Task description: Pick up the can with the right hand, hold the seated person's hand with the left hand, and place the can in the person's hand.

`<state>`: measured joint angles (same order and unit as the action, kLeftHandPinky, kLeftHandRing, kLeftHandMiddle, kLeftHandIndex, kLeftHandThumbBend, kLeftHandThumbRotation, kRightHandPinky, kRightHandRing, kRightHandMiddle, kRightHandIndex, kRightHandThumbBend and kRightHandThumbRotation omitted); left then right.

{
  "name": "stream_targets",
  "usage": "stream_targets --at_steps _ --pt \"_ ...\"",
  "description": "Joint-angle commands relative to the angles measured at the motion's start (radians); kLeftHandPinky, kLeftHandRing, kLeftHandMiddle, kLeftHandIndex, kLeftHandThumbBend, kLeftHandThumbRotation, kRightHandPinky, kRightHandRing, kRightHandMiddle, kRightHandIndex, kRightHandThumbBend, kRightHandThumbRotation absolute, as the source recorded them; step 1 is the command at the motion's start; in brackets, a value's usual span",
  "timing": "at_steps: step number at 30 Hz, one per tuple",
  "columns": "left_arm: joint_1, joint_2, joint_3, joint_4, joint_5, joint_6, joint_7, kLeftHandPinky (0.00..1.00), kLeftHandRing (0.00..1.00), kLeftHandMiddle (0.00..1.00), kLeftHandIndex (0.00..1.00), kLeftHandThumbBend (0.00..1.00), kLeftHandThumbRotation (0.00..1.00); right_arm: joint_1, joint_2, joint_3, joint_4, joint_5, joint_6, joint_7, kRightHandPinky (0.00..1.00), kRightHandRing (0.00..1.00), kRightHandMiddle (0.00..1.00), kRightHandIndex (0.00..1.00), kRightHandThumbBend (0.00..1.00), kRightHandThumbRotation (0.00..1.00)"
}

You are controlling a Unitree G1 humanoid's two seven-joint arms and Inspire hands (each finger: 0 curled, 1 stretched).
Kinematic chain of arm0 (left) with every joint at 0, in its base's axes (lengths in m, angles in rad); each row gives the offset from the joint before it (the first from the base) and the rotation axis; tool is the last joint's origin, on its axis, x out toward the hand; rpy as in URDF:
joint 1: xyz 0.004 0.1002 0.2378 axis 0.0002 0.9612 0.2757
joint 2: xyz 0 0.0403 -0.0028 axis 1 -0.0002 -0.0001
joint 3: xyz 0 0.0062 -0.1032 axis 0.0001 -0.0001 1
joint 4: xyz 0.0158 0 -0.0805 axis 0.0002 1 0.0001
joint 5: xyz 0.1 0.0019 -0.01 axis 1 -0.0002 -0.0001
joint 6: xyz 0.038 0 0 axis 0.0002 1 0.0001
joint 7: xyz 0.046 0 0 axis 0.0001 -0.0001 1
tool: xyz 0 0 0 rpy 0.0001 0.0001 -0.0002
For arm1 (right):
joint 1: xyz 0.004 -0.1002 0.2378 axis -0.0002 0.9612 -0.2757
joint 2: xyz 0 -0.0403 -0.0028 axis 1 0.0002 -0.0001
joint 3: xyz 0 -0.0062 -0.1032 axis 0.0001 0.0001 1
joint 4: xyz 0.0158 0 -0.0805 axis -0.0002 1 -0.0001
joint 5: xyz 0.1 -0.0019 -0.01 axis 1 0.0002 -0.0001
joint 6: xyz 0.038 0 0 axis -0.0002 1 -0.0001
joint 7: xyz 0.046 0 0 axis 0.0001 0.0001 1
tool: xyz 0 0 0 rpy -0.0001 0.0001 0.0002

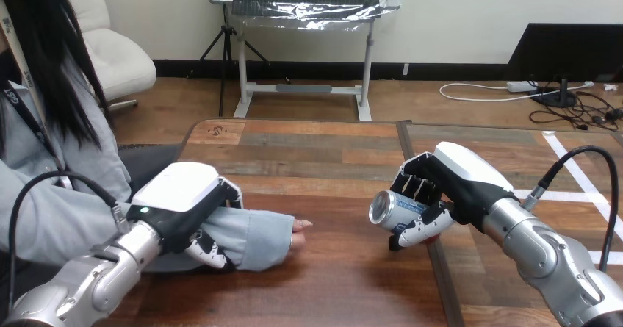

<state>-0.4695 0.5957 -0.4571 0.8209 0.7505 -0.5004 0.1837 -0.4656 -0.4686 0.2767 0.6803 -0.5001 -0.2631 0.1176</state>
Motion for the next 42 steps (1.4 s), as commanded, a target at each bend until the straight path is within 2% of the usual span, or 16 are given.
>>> stream_targets --at_steps 1,14,29,42 --pt "-0.026 -0.005 0.027 -0.100 -0.022 -0.004 -0.005 0.37 0.39 0.44 0.46 0.87 0.00 -0.108 0.010 -0.004 -0.028 -0.008 -0.004 -0.017 0.50 0.49 0.51 0.49 0.83 0.00" --pt "-0.008 -0.006 0.051 -0.173 -0.042 -0.011 -0.026 0.36 0.39 0.43 0.46 0.89 0.00 -0.126 0.027 0.002 0.006 -0.014 -0.026 -0.026 0.45 0.46 0.50 0.49 0.84 0.00" --pt "0.008 -0.002 0.062 -0.236 -0.056 -0.025 -0.029 0.34 0.37 0.42 0.44 0.91 0.00 -0.151 0.045 0.018 0.052 -0.028 -0.052 -0.037 0.46 0.46 0.50 0.48 0.85 0.00" --pt "0.027 -0.005 0.079 -0.293 -0.075 -0.007 -0.075 0.33 0.36 0.41 0.44 0.91 0.00 -0.168 0.065 0.033 0.073 -0.041 -0.055 -0.043 0.44 0.45 0.49 0.48 0.86 0.00"
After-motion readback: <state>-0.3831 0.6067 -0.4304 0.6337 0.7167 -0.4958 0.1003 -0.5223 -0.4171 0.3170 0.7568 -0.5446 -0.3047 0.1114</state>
